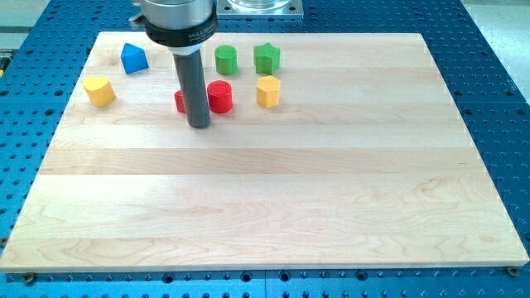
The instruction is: Push the heart diagonal to the blue triangle
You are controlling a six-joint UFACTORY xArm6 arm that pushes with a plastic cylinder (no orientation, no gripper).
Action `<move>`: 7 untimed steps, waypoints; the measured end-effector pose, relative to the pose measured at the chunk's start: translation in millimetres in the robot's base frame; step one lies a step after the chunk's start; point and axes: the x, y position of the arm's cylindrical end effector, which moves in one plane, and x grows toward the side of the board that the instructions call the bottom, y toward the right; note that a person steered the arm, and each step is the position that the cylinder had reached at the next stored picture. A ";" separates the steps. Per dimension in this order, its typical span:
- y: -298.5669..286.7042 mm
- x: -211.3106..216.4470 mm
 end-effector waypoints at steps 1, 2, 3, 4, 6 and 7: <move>0.0 -0.1; -1.0 0.2; -19.4 15.6; -70.3 27.2; -205.6 -9.3; -205.6 -29.2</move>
